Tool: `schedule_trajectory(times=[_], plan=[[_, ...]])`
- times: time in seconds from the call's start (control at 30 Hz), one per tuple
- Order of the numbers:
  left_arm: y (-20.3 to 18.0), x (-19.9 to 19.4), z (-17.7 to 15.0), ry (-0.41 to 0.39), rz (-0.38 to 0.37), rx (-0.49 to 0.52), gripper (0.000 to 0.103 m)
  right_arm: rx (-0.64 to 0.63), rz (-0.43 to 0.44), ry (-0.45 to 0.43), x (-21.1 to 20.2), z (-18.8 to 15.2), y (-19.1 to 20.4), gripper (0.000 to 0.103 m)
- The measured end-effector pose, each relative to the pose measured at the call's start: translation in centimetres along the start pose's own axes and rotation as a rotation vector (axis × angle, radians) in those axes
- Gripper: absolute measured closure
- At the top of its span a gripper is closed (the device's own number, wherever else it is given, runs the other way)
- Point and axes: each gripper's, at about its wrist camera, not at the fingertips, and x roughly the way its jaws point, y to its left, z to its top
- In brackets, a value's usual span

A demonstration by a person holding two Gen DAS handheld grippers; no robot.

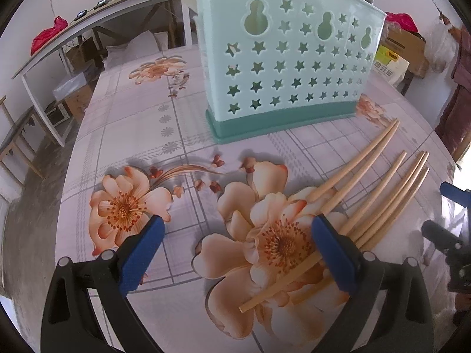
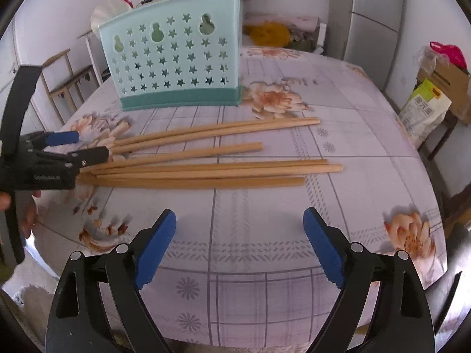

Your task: Organize utensils

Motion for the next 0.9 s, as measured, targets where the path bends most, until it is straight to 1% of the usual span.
schedule_trajectory(times=[0.13,0.3,0.43,0.5,0.53,0.6,0.67,0.73,0.8,0.87,0.9], plan=[[0.1,0.1,0.1,0.009,-0.005,0.003,0.005,0.008,-0.002,0.013,0.6,0.1,0.0,0.008],[0.0,0.1,0.0,-0.006,0.001,-0.003,0.005,0.010,0.007,0.015,0.6,-0.1,-0.1,0.008],[0.0,0.1,0.2,0.021,0.009,-0.011,0.004,0.015,0.016,0.005,0.4,-0.3,-0.3,0.008],[0.3,-0.1,0.3,0.018,0.028,-0.028,0.005,0.013,0.014,0.001,0.3,-0.3,-0.2,0.008],[0.4,-0.6,0.3,-0.009,0.031,-0.046,0.005,0.015,0.016,-0.002,0.3,-0.3,-0.3,0.008],[0.6,-2.1,0.3,-0.081,0.009,-0.064,0.005,0.012,0.023,0.001,0.3,-0.2,-0.5,0.008],[0.3,-3.7,0.4,-0.154,-0.019,-0.049,0.006,0.007,0.026,0.002,0.2,0.0,-0.9,0.008],[-0.6,-5.1,0.6,-0.210,-0.057,-0.003,0.008,0.011,0.020,-0.002,-0.2,0.5,-1.7,0.008],[-2.3,-6.2,0.8,-0.252,-0.110,0.073,0.011,0.030,0.007,-0.006,-0.6,1.0,-2.7,0.008],[-4.2,-6.6,0.7,-0.265,-0.165,0.159,0.015,0.057,-0.013,-0.013,-1.0,1.6,-4.0,0.008],[-5.3,-6.5,0.6,-0.256,-0.186,0.201,0.019,0.073,-0.014,-0.019,-1.2,1.9,-4.7,0.008]])
